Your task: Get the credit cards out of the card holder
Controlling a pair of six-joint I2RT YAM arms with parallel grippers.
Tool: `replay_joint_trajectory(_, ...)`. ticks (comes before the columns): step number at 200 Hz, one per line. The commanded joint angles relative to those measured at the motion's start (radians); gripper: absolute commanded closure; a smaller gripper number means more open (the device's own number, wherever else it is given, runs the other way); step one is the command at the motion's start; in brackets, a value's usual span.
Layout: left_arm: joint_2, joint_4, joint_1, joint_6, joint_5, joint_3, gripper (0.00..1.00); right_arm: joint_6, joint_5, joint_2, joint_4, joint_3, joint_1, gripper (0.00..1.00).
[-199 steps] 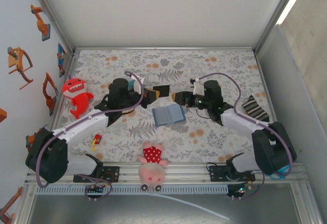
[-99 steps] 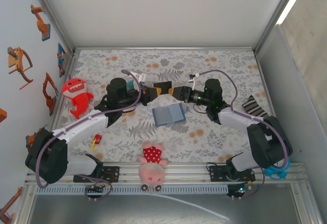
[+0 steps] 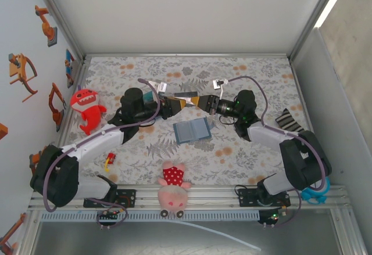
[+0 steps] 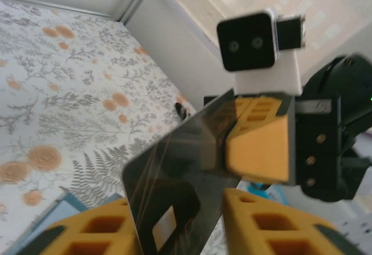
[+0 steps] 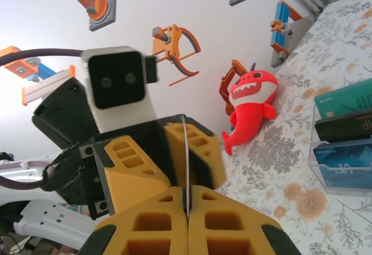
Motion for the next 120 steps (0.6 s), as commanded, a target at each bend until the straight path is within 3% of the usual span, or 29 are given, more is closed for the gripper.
replay_joint_trajectory(1, -0.060, -0.155, 0.005, 0.132, 0.024, 0.063, 0.48, 0.016, -0.032, 0.008, 0.065, 0.019, 0.000, 1.00)
replay_joint_trajectory(51, -0.089, -0.653, 0.005, 0.455, -0.010, 0.298, 0.21, -0.048, -0.056, 0.013, -0.021, 0.017, 0.001, 1.00)
replay_joint_trajectory(120, 0.057, -0.967, 0.005, 0.731, 0.010, 0.544, 0.22, -0.051, -0.114, 0.018, -0.045, 0.039, 0.004, 1.00)
